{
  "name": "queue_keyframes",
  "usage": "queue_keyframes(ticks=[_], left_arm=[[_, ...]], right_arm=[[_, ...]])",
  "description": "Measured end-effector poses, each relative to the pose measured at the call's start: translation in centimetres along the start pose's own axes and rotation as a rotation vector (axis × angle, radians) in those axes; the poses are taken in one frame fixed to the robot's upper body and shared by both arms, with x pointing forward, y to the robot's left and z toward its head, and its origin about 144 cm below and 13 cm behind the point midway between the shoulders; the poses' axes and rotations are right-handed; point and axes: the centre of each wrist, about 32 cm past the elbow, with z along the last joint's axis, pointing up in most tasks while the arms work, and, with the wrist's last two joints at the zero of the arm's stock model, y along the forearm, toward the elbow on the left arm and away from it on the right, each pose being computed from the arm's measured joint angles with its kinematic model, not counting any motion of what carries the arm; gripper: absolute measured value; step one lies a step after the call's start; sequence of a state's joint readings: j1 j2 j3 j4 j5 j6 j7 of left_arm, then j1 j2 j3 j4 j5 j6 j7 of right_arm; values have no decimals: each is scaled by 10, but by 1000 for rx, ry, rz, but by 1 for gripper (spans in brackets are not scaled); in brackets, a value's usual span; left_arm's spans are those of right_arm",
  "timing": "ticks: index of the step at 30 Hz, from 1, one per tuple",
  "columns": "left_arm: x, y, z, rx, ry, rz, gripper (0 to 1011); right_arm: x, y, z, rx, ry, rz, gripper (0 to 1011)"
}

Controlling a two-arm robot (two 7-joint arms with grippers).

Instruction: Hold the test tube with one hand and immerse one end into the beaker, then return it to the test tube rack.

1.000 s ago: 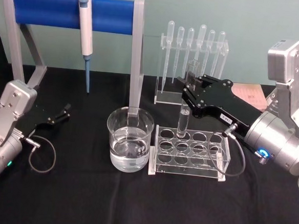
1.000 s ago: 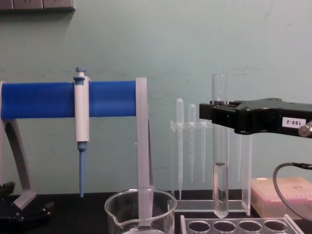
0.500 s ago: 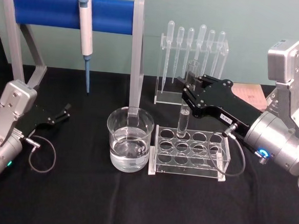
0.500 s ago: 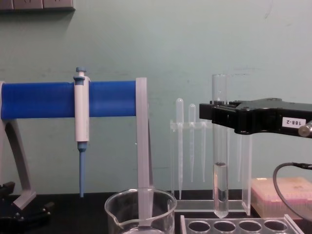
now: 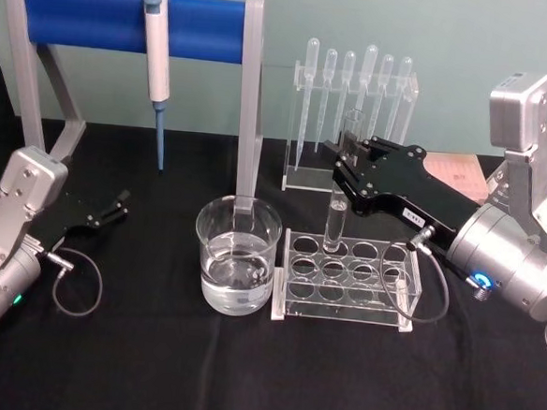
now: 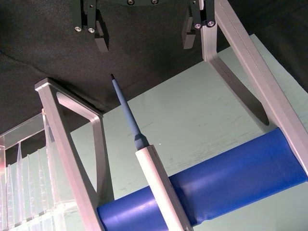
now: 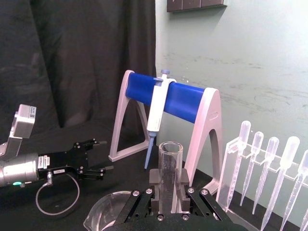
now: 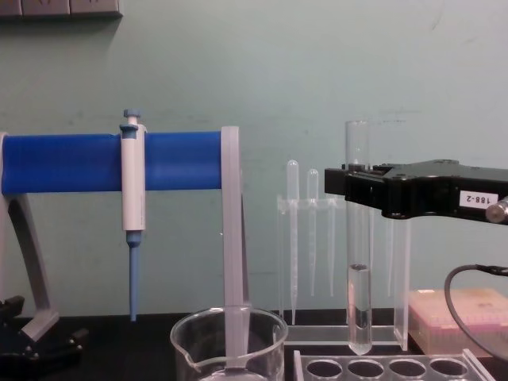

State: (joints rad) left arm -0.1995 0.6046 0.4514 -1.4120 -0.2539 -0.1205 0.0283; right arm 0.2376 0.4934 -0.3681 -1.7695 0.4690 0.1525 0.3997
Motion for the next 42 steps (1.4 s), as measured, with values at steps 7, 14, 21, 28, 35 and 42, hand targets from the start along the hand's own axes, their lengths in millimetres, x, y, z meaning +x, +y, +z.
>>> queue_keyframes(ticks=[7, 14, 21, 28, 35, 42], left_arm=[[0, 0, 0, 0, 0, 0, 1000], [0, 0, 0, 0, 0, 0, 1000], [0, 0, 0, 0, 0, 0, 1000], [0, 0, 0, 0, 0, 0, 1000], [0, 0, 0, 0, 0, 0, 1000], [0, 0, 0, 0, 0, 0, 1000]], right_arm=[[0, 0, 0, 0, 0, 0, 224], [0, 0, 0, 0, 0, 0, 225], [0, 0, 1, 1, -1, 1, 224], [-8, 8, 13, 17, -8, 8, 224], [-17, 32, 23, 52, -1, 47, 224], [-25, 61, 21, 68, 21, 81, 225]])
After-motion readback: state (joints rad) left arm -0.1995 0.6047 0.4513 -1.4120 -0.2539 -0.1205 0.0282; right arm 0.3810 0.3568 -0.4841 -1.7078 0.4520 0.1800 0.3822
